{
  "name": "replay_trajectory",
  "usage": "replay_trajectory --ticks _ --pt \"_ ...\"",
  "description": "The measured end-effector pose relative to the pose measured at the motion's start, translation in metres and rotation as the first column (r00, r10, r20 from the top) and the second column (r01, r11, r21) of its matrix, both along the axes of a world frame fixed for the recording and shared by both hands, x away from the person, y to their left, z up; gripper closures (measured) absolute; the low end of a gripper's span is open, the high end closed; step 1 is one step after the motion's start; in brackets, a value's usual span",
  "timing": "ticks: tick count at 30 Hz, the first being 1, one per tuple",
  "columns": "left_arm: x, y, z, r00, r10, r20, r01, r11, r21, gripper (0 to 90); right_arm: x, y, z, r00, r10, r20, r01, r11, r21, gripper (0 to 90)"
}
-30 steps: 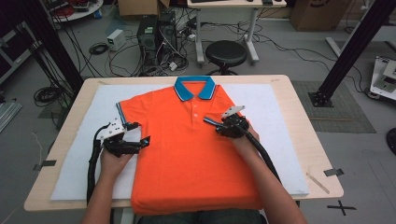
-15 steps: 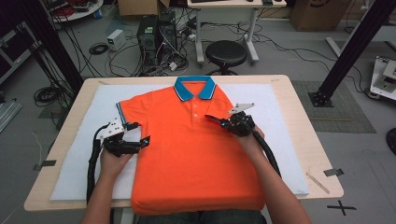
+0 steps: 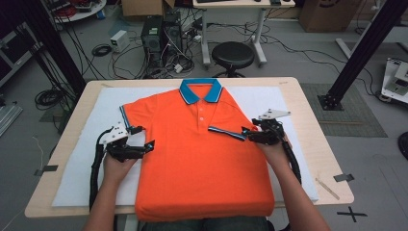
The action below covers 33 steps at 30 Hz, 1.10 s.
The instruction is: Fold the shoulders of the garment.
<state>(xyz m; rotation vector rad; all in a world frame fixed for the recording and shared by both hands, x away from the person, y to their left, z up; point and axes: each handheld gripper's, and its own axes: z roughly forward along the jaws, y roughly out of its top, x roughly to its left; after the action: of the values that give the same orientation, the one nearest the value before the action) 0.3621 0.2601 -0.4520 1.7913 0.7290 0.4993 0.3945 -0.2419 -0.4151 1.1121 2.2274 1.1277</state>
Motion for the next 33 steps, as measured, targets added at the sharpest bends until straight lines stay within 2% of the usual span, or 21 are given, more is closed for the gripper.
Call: replay_trajectory --ticks 1,2,5,7,13,18,21,23,25,29,33 --pt "0.000 0.000 0.000 1.0000 0.000 0.000 0.000 1.0000 0.000 17.1 0.000 0.000 0.000 1.0000 0.000 0.000 0.000 1.000 0.000 41.5" --pt "0.000 0.000 0.000 1.0000 0.001 0.000 -0.001 1.0000 0.001 17.1 -0.004 -0.013 -0.002 0.9997 -0.023 0.002 0.023 0.999 0.022 38.6" --pt "0.000 0.000 0.000 1.0000 0.002 -0.001 -0.002 1.0000 0.003 17.1 -0.007 -0.023 -0.005 0.9987 -0.050 0.002 0.050 0.998 0.044 35.5" --pt "0.000 0.000 0.000 1.0000 0.003 -0.002 -0.003 1.0000 0.004 17.1 -0.013 -0.034 -0.009 0.9960 -0.089 0.000 0.089 0.993 0.071 30.6" --pt "0.000 0.000 0.000 1.0000 0.003 -0.003 -0.003 1.0000 0.003 17.1 -0.024 -0.049 -0.021 0.9931 -0.115 -0.020 0.117 0.988 0.101 25.9" --pt "0.001 0.000 0.000 1.0000 0.005 -0.008 -0.005 1.0000 0.002 17.1 -0.032 -0.054 -0.033 0.9936 -0.111 -0.023 0.113 0.987 0.111 22.0" --pt "0.001 0.000 0.000 1.0000 0.006 -0.008 -0.006 1.0000 0.005 17.1 -0.036 -0.054 -0.033 0.9946 -0.104 0.006 0.102 0.988 0.114 21.7" --pt "0.000 -0.001 0.000 1.0000 0.006 -0.005 -0.006 1.0000 0.006 17.2 -0.037 -0.053 -0.033 0.9964 -0.084 0.010 0.082 0.991 0.108 21.7" --pt "0.000 -0.001 0.000 1.0000 0.008 -0.005 -0.008 0.9999 0.007 17.2 -0.038 -0.053 -0.034 0.9952 -0.094 0.026 0.091 0.990 0.107 21.6" --pt "0.001 -0.001 0.000 0.9999 0.007 -0.013 -0.007 0.9999 0.007 17.2 -0.038 -0.053 -0.034 0.9963 -0.082 0.023 0.079 0.990 0.114 18.7" --pt "0.002 0.000 0.000 0.9998 0.011 -0.018 -0.011 0.9999 -0.001 17.1 -0.040 -0.052 -0.034 0.9959 -0.080 0.041 0.075 0.992 0.106 18.7"
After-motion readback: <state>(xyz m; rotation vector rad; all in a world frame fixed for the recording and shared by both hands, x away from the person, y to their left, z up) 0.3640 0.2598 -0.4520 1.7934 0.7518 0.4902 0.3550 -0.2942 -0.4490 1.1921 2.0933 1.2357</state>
